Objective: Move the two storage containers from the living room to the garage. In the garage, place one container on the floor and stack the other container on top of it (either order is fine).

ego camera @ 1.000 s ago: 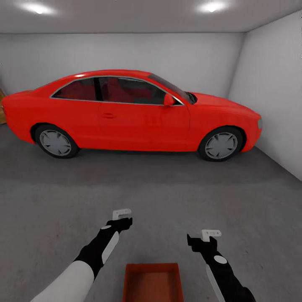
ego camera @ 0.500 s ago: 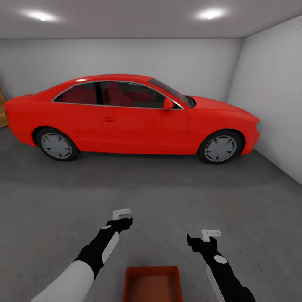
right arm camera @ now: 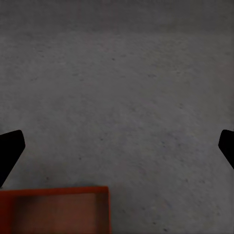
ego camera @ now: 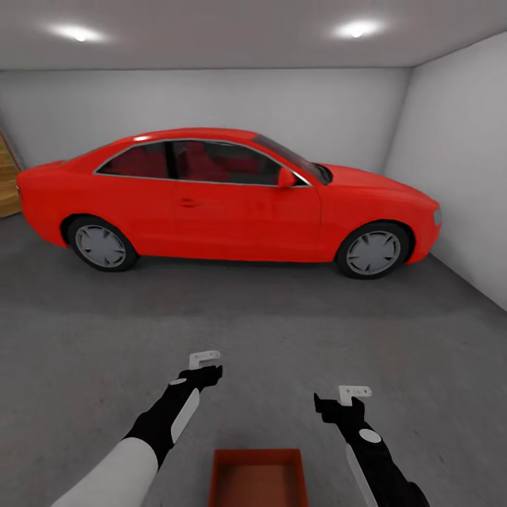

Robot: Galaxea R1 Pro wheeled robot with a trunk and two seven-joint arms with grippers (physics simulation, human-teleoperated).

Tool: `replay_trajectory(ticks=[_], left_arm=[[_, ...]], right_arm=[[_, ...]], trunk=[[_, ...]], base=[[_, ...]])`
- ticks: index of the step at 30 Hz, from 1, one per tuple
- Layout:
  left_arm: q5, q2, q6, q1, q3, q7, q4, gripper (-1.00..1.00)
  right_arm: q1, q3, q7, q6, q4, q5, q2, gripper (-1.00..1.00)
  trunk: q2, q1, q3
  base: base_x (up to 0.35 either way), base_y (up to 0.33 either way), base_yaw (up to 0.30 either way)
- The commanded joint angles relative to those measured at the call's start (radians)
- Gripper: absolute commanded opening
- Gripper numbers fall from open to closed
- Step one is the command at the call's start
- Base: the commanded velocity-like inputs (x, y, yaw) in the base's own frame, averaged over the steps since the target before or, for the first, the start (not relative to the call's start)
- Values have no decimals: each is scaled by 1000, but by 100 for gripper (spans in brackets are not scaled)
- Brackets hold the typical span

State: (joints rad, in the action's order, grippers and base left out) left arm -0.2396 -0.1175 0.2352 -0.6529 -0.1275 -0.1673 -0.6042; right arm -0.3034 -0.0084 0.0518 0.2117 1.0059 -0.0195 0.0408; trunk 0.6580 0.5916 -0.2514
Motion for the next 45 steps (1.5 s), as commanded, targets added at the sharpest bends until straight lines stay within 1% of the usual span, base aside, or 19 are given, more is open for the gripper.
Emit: replay_trajectory(ticks=[1,20,28,45], left_arm=[[-10,1,4,-1,-6,-9,-2,100],[-15,1,-2,-1,-6,-8,7,100],[-14,1,-1,-1,-6,-8,8,100],[-15,2,-2,-1,-6,-6,8,100]], right_arm=[[0,-1,2,6,2,-2,1,100],[0,-3,2,6,2,0,1,100],[0,-4,2,6,2,1,1,100],[-1,-4,2,6,2,0,1,100]], trunk=[[-6,-4,2],[-139,-76,63],[-195,-107,91],[-195,-107,96]], base=[[0,0,49],[0,0,0],[0,0,-240],[0,0,-285]])
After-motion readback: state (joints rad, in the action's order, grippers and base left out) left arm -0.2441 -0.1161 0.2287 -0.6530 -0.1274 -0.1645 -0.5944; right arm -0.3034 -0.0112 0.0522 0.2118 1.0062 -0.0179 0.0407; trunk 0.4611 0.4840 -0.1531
